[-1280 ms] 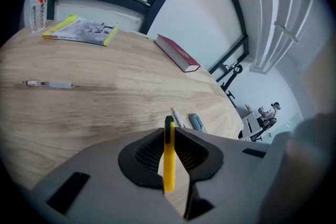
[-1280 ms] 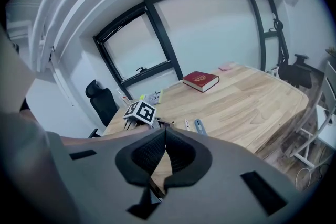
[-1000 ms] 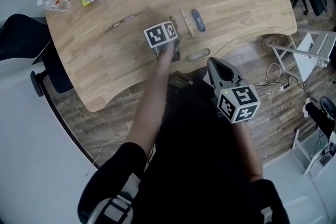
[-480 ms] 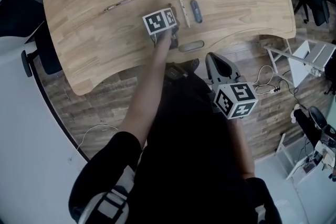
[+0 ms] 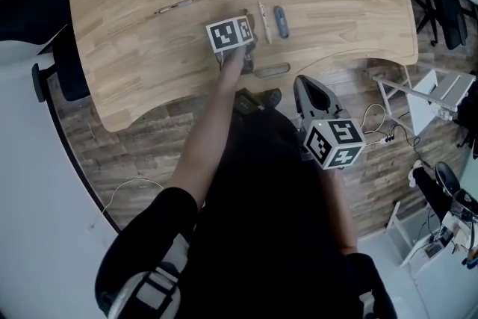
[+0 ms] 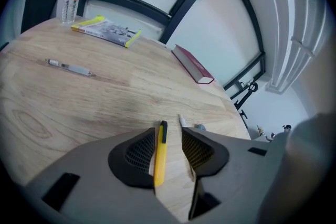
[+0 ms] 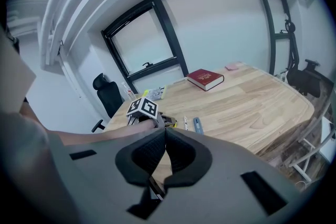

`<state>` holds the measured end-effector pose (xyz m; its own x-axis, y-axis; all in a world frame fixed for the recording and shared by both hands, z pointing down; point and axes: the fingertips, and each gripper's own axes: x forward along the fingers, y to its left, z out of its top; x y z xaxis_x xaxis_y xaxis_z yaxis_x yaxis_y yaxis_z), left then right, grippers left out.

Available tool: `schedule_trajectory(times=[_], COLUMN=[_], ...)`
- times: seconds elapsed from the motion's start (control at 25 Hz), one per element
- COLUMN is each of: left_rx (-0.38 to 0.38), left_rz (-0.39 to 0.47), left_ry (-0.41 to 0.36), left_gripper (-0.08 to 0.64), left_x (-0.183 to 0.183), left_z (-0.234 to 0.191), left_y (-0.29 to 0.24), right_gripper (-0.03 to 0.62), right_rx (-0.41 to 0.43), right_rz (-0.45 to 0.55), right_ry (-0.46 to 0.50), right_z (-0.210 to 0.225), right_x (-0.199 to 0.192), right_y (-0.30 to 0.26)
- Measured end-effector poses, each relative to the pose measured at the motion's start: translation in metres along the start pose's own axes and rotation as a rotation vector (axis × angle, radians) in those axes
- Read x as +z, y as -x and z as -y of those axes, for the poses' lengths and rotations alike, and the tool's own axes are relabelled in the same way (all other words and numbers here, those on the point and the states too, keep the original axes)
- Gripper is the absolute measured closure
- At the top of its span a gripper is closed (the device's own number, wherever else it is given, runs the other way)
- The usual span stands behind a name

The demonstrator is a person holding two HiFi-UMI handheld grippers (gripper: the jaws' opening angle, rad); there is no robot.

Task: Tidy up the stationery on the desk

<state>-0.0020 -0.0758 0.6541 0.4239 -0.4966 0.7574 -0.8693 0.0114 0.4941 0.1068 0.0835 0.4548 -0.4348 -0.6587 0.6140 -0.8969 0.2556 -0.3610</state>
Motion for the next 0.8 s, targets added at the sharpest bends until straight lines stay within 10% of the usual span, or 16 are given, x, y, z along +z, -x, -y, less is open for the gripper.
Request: schedule_trajectory(times=[0.48,0.8], left_rx=[-0.034,-0.031], left_rz=[0.100,0.000], left_ry=[-0.477,-0.732], left_gripper=[0.373,0.344], left_x=[0.074,0.085], left_z=[-0.005,-0.058], left_y=[0.066,0.084], right_gripper=[0.571,0.571], right_rx=[0.056,0.066], right_rz=[0.054,0.030], right_ry=[0.013,0.022], right_z=[-0.032,-0.060], right_x=[0.034,0.037], right_y=[-0.035,-0.059])
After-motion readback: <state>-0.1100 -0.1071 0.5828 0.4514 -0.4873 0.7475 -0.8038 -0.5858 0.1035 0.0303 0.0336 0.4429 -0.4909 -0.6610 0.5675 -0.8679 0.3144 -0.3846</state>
